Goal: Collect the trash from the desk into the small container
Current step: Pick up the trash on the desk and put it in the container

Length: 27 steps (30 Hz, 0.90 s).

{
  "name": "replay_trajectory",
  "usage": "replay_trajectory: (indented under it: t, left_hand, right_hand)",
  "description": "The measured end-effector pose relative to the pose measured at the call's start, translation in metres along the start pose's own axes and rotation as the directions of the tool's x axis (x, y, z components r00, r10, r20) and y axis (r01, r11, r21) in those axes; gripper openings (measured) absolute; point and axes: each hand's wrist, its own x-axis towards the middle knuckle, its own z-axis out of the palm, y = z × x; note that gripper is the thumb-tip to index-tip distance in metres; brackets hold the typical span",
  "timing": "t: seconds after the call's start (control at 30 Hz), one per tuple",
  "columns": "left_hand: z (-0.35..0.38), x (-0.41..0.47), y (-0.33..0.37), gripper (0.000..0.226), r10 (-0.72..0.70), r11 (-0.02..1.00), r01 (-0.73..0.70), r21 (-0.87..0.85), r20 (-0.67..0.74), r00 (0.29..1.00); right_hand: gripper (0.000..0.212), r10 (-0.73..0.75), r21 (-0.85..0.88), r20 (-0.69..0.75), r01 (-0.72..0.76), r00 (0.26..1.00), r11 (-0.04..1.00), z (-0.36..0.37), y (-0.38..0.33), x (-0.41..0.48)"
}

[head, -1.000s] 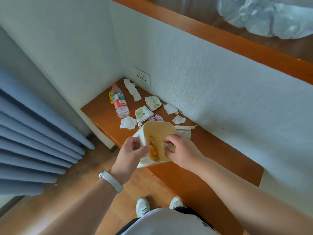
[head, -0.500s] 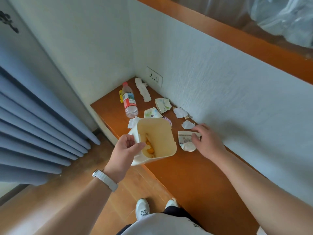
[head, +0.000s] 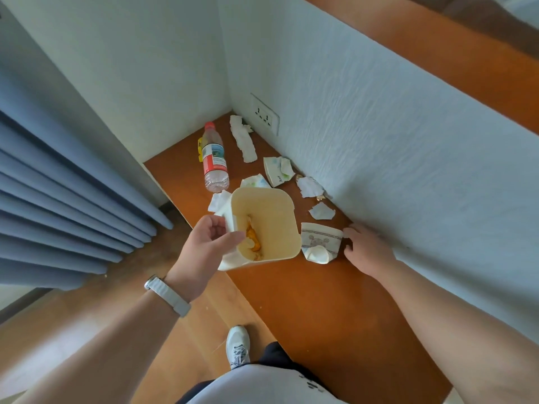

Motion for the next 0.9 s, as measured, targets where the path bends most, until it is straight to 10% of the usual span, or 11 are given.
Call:
replay_trajectory:
  t: [0.53,0.9]
  left_hand:
    - [0.009,-0.012,-0.002,0.048,0.014,1.000,-0.013,-0.018,0.075,0.997]
    - [-0.021,-0.036,-0.006,0.049,0.017,1.000,-0.017,0.000,0.070,0.997]
  right_hand:
    - [0.022,-0.132,-0.046,-0.179,0.126,0.975,0.991,-0.003,-0.011,-0.055]
    - [0.012,-0.261,0.237,-0.599,0.479,0.757,0.845,-0.102,-0.143,-0.096]
